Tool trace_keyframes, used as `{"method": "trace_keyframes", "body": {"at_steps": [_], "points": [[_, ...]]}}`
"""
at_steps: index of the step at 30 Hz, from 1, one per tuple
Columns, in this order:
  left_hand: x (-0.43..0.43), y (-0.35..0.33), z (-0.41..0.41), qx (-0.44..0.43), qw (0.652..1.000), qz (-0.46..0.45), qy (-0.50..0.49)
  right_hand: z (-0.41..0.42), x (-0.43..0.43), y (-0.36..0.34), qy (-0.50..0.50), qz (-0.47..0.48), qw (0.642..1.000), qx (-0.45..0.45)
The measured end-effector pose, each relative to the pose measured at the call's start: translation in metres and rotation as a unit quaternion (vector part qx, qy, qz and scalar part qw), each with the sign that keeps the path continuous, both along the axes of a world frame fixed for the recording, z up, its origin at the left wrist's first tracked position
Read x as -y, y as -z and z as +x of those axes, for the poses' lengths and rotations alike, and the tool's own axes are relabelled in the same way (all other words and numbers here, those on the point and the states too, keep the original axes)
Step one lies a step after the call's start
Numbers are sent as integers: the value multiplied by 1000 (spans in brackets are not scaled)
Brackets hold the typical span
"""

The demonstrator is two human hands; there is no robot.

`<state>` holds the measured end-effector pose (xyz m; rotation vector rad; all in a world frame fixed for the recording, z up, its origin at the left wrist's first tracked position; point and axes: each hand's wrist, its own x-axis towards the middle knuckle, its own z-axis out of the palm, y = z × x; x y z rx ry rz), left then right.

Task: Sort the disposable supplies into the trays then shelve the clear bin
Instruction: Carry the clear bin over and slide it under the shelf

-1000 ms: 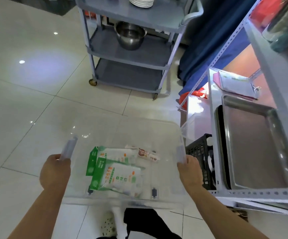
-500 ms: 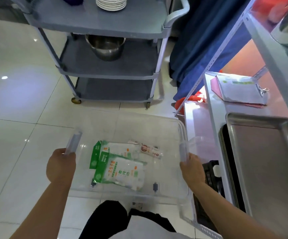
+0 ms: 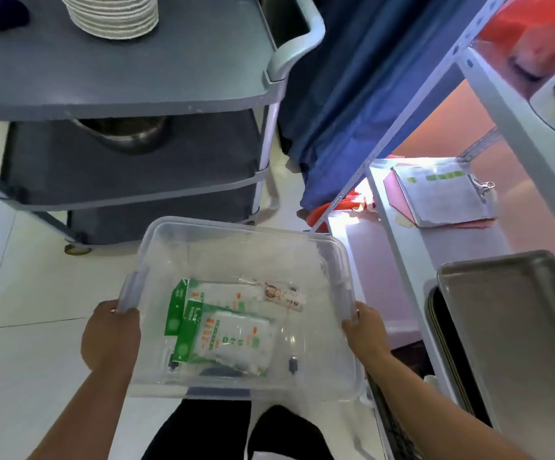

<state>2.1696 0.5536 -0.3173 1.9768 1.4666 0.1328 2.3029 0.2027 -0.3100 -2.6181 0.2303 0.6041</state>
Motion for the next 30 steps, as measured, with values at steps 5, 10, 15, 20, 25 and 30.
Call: {"method": "trace_keyframes", "body": {"at_steps": [5, 10, 15, 20, 25, 30], "points": [[-16, 35, 87, -23, 998, -9, 51, 64, -14, 25, 51, -10, 999, -13], [0, 92, 158, -38, 996, -3, 78, 130, -2, 73, 74, -66, 995, 15], [39, 169, 220, -26, 995, 7, 98, 185, 23, 137, 99, -105, 989, 41], [73, 252, 249, -19, 995, -9, 96, 212, 36, 193, 111, -170, 978, 51], [96, 296, 259, -12, 997, -23, 68, 226, 41, 223, 146, -188, 966, 103], [108, 305, 263, -1, 998, -28, 62, 242, 45, 235, 144, -208, 960, 121]]}}
